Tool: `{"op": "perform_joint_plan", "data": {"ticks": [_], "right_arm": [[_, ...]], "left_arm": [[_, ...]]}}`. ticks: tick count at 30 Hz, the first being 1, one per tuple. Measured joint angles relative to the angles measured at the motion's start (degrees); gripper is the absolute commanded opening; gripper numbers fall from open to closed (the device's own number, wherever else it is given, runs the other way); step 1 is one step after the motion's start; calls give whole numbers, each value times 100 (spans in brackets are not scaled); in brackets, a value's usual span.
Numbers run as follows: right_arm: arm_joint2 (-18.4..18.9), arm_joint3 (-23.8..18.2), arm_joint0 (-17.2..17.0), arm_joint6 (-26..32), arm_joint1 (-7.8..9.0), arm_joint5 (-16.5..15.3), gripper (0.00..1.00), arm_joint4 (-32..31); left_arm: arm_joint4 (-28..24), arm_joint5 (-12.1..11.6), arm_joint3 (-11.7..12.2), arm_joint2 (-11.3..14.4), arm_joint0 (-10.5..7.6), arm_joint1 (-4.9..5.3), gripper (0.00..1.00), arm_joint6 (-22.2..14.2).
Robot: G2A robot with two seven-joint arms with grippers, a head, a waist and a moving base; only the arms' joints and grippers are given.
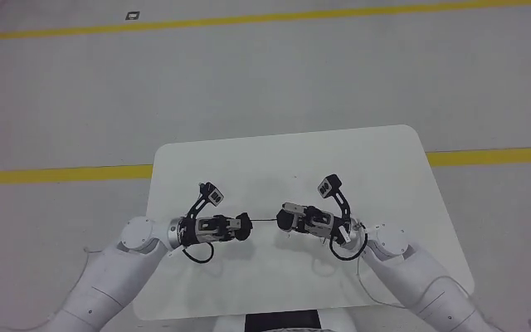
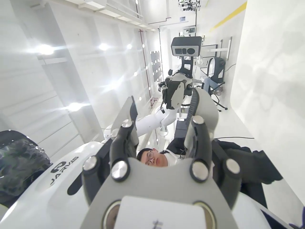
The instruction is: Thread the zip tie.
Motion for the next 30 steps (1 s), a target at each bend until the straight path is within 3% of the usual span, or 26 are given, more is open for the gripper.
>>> {"op": "perform_joint_plan", "data": {"ticks": [16,30], "right_arm": [[-7,18,-23,265,-77,-178,22,-72],[4,91,0,357,-139,-166,12,-140]], "left_arm": [[0,0,0,0,0,0,0,0],[0,0,0,0,0,0,0,0]]}}
